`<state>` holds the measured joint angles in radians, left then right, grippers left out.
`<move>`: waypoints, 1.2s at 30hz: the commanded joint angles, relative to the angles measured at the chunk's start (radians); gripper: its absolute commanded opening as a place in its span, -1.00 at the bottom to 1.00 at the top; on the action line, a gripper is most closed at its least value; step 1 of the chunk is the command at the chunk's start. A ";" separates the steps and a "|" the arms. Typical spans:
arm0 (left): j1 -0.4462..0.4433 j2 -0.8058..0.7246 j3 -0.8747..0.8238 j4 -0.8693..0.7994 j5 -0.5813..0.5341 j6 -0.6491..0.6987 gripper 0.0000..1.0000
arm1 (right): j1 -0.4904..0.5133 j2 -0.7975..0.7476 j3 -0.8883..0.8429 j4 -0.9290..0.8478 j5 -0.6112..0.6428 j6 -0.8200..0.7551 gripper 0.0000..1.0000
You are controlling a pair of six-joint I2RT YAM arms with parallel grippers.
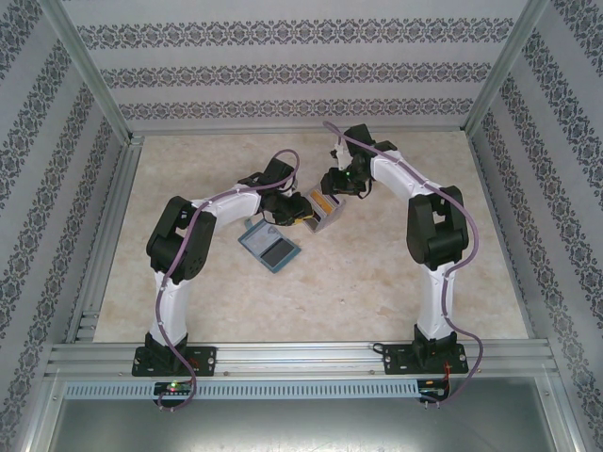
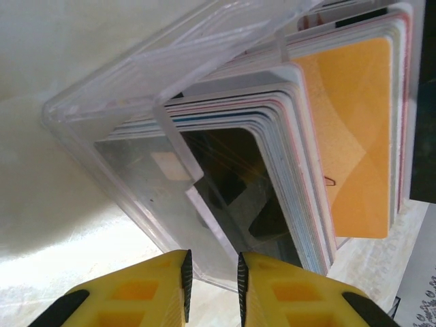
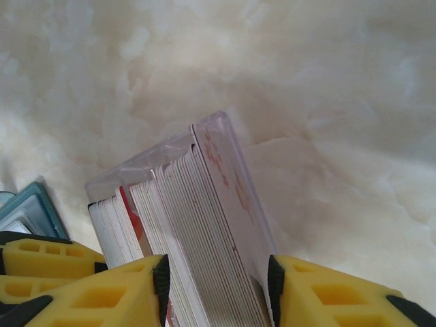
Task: Put the credit cards into the card holder
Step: Pick up the credit card from the storage box.
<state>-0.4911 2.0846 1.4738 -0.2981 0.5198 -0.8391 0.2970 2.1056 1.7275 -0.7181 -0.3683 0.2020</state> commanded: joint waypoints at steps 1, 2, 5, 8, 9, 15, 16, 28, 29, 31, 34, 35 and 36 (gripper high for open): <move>-0.011 0.021 0.033 0.025 -0.003 -0.007 -0.45 | 0.002 0.027 0.026 -0.025 0.011 -0.016 -0.09; -0.012 0.022 0.034 0.025 -0.003 -0.007 -0.45 | 0.004 0.026 0.027 -0.026 0.011 -0.016 -0.09; -0.012 0.023 0.031 0.024 -0.003 -0.007 -0.45 | 0.007 0.019 0.030 -0.029 0.009 -0.017 -0.09; -0.012 0.024 0.030 0.027 -0.003 -0.007 -0.45 | 0.010 0.008 0.033 -0.033 0.012 -0.016 -0.09; -0.012 0.026 0.030 0.028 -0.002 -0.008 -0.45 | 0.011 0.003 0.035 -0.035 0.013 -0.017 -0.09; -0.015 0.034 0.032 0.040 0.006 -0.012 -0.44 | 0.017 -0.010 0.043 -0.046 0.017 -0.018 -0.09; -0.017 0.035 0.032 0.040 0.006 -0.012 -0.44 | 0.017 -0.013 0.041 -0.044 0.016 -0.018 -0.09; -0.018 0.039 0.033 0.042 0.006 -0.014 -0.44 | 0.020 -0.027 0.040 -0.044 0.013 -0.016 -0.09; -0.019 0.039 0.033 0.042 0.006 -0.015 -0.44 | 0.021 -0.029 0.040 -0.044 0.012 -0.015 -0.09; -0.020 0.042 0.032 0.043 0.006 -0.014 -0.44 | 0.021 -0.030 0.041 -0.044 0.007 -0.014 -0.09; -0.021 0.042 0.032 0.046 0.006 -0.016 -0.44 | 0.020 -0.038 0.040 -0.044 0.005 -0.012 -0.09; -0.021 0.043 0.032 0.047 0.007 -0.017 -0.44 | 0.021 -0.040 0.040 -0.044 0.005 -0.012 -0.09; -0.022 0.043 0.032 0.048 0.009 -0.017 -0.44 | 0.021 -0.044 0.039 -0.044 0.006 -0.013 -0.09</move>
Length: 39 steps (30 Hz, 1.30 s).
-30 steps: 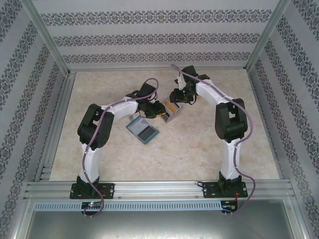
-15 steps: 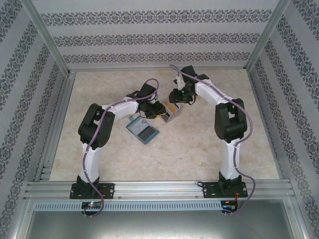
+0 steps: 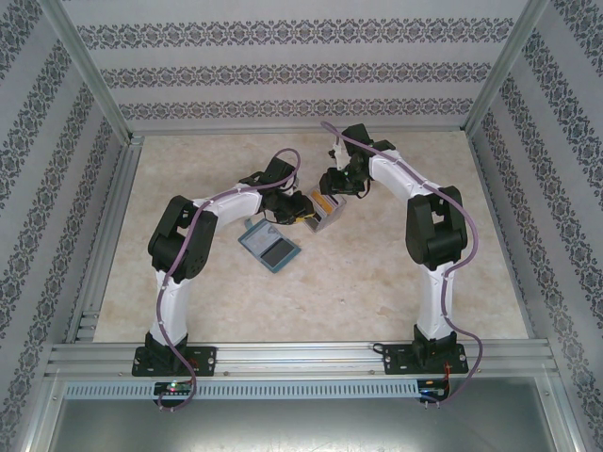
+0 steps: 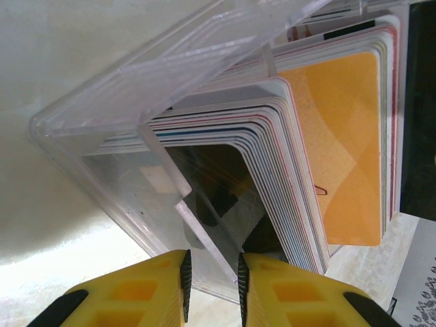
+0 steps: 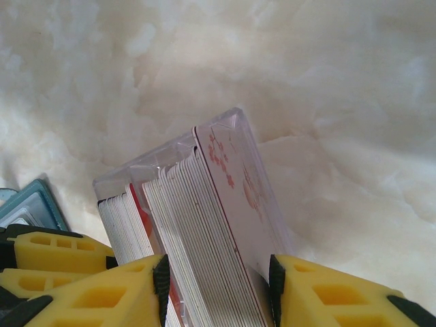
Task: Put the credit cards into the card holder
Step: Pick up the credit card from the storage box.
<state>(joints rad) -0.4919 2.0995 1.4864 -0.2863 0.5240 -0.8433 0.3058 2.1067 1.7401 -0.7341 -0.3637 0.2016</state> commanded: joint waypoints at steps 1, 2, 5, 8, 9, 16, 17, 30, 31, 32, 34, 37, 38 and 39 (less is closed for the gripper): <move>-0.022 0.029 0.021 0.035 0.006 -0.012 -0.44 | 0.013 -0.048 0.025 -0.027 0.002 -0.010 -0.09; -0.022 0.029 0.021 0.035 0.006 -0.011 -0.44 | 0.012 -0.051 0.026 -0.027 0.003 -0.011 -0.09; -0.023 0.029 0.019 0.036 0.005 -0.012 -0.44 | 0.012 -0.054 0.027 -0.030 0.002 -0.010 -0.09; -0.024 0.028 0.017 0.038 0.004 -0.012 -0.44 | 0.013 -0.057 0.027 -0.030 0.004 -0.010 -0.09; -0.024 0.028 0.016 0.038 0.005 -0.012 -0.44 | 0.013 -0.057 0.027 -0.030 0.003 -0.011 -0.08; -0.025 0.028 0.016 0.042 0.005 -0.014 -0.44 | 0.013 -0.056 0.026 -0.033 0.005 -0.011 -0.10; -0.025 0.028 0.017 0.041 0.005 -0.013 -0.44 | 0.013 -0.056 0.026 -0.034 0.005 -0.012 -0.12; -0.025 0.025 0.014 0.042 0.002 -0.016 -0.44 | 0.013 -0.072 0.036 -0.044 0.008 -0.014 -0.20; -0.025 0.024 0.012 0.044 0.001 -0.017 -0.44 | 0.012 -0.071 0.036 -0.043 0.008 -0.015 -0.20; -0.026 0.025 0.010 0.045 0.001 -0.017 -0.44 | 0.012 -0.070 0.035 -0.045 0.009 -0.016 -0.21; -0.027 0.024 0.009 0.045 0.001 -0.018 -0.44 | 0.010 -0.067 0.035 -0.048 0.009 -0.017 -0.25; -0.028 0.023 0.008 0.045 0.001 -0.018 -0.44 | 0.009 -0.073 0.026 -0.045 0.012 -0.016 -0.32; -0.027 0.022 0.009 0.045 0.002 -0.018 -0.44 | 0.009 -0.074 0.025 -0.045 0.012 -0.016 -0.36; -0.027 0.022 0.009 0.047 0.001 -0.018 -0.44 | 0.007 -0.076 0.025 -0.045 0.012 -0.016 -0.40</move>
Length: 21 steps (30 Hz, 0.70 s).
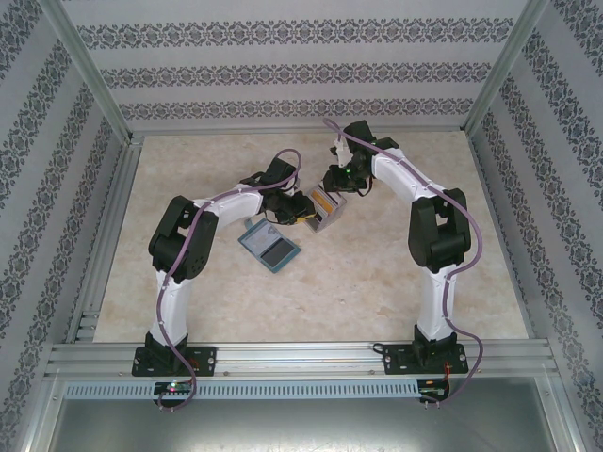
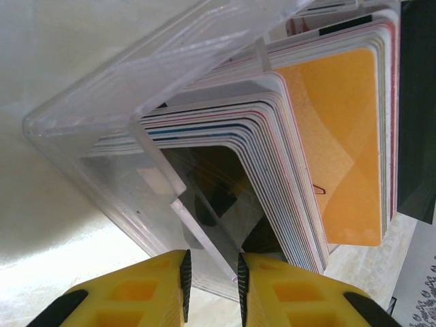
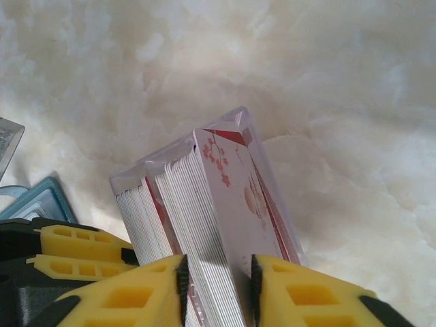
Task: Put the credit cards into the card holder
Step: Pick up the credit card from the storage box.
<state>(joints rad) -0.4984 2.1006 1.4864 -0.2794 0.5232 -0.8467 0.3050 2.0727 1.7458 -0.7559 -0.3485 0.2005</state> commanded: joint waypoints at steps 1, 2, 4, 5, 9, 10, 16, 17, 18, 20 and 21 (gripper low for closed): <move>-0.022 0.022 0.010 0.040 0.002 -0.016 -0.44 | 0.008 -0.044 0.018 -0.022 -0.003 -0.015 -0.44; -0.022 0.021 0.012 0.040 0.001 -0.015 -0.44 | 0.007 -0.043 0.018 -0.021 -0.003 -0.016 -0.47; -0.022 0.022 0.013 0.039 0.001 -0.017 -0.44 | 0.003 -0.043 0.018 -0.024 -0.004 -0.015 -0.56; -0.022 0.021 0.014 0.038 0.002 -0.014 -0.44 | 0.003 -0.046 0.017 -0.024 -0.004 -0.015 -0.60; -0.024 0.020 0.013 0.037 0.000 -0.014 -0.44 | 0.001 -0.048 0.017 -0.024 -0.003 -0.018 -0.68; -0.023 0.019 0.011 0.037 0.000 -0.015 -0.44 | -0.001 -0.050 0.015 -0.024 -0.001 -0.019 -0.69; -0.025 0.013 0.011 0.035 -0.001 -0.015 -0.44 | -0.007 -0.066 0.017 -0.025 0.003 -0.020 -0.85; -0.025 0.013 0.011 0.036 -0.002 -0.015 -0.44 | -0.007 -0.069 0.015 -0.024 0.005 -0.019 -0.86; -0.025 0.012 0.011 0.036 -0.002 -0.014 -0.44 | -0.007 -0.073 0.015 -0.024 0.006 -0.020 -0.86; -0.025 0.008 0.011 0.034 -0.004 -0.014 -0.44 | -0.009 -0.080 0.012 -0.020 0.010 -0.019 -0.91; -0.025 0.007 0.011 0.034 -0.005 -0.015 -0.44 | -0.008 -0.085 0.010 -0.019 0.014 -0.019 -0.91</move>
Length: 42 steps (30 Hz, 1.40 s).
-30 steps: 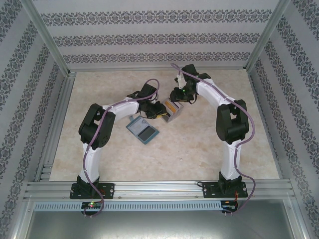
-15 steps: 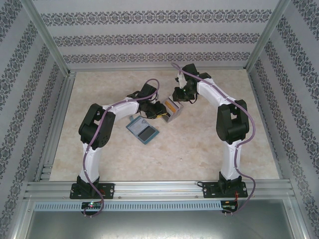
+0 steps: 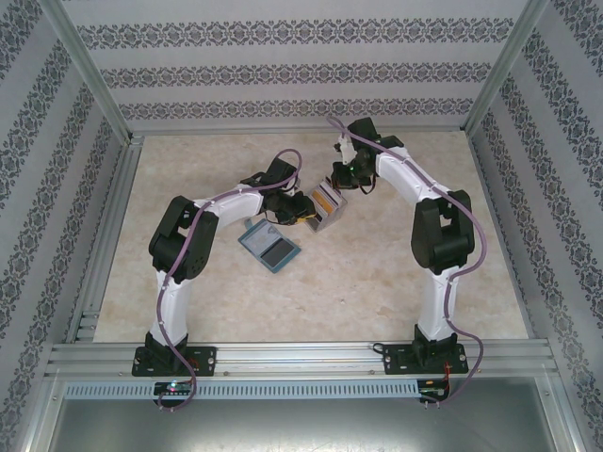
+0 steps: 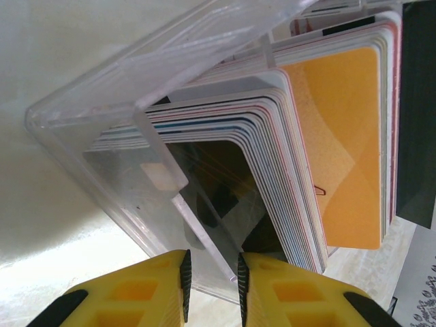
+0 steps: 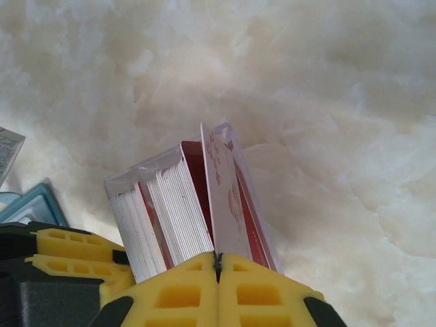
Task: Put the credit cards into the card holder
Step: Pick up the credit card from the storage box, then rotate the card holder at the center of the table.
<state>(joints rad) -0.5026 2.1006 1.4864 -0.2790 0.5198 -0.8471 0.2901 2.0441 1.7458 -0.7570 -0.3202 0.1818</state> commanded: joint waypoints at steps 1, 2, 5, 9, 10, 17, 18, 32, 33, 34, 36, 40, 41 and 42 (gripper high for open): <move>-0.023 0.005 0.012 0.034 -0.001 -0.014 -0.44 | 0.006 -0.062 0.007 -0.015 -0.010 -0.001 -0.93; -0.021 0.003 0.013 0.031 -0.001 -0.013 -0.44 | 0.006 -0.069 0.001 -0.011 -0.003 -0.001 -0.95; -0.021 -0.007 0.016 0.022 -0.005 -0.005 -0.44 | 0.006 -0.099 -0.021 0.008 0.022 0.000 -0.96; -0.022 -0.017 0.034 -0.016 -0.033 0.019 -0.44 | 0.003 -0.125 -0.024 0.001 0.045 -0.007 -0.96; -0.020 -0.019 0.039 -0.021 -0.034 0.022 -0.44 | 0.003 -0.136 -0.032 0.007 0.050 -0.007 -0.97; -0.015 -0.042 0.061 -0.047 -0.049 0.039 -0.43 | 0.005 -0.200 -0.068 0.027 0.053 0.002 -0.97; -0.015 -0.046 0.064 -0.053 -0.052 0.043 -0.43 | 0.007 -0.210 -0.076 0.030 0.053 0.005 -0.96; 0.059 -0.063 0.069 -0.145 -0.108 0.130 -0.43 | 0.200 -0.438 -0.372 0.114 -0.024 0.097 -0.95; 0.066 -0.058 0.068 -0.148 -0.106 0.136 -0.43 | 0.218 -0.453 -0.402 0.125 -0.030 0.117 -0.94; 0.074 -0.053 0.064 -0.153 -0.111 0.144 -0.43 | 0.241 -0.471 -0.437 0.143 -0.040 0.140 -0.95; 0.089 -0.044 0.055 -0.160 -0.117 0.156 -0.43 | 0.292 -0.503 -0.511 0.194 -0.072 0.200 -0.94; 0.117 -0.021 0.059 -0.192 -0.125 0.180 -0.43 | 0.419 -0.541 -0.636 0.280 -0.091 0.302 -0.94; 0.123 -0.017 0.056 -0.193 -0.129 0.186 -0.43 | 0.458 -0.540 -0.658 0.303 -0.094 0.325 -0.94; 0.129 -0.012 0.057 -0.196 -0.133 0.191 -0.43 | 0.494 -0.531 -0.672 0.322 -0.098 0.341 -0.94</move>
<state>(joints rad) -0.3920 2.0636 1.5322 -0.4229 0.4091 -0.7040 0.7120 1.5284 1.1172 -0.5304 -0.3798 0.4206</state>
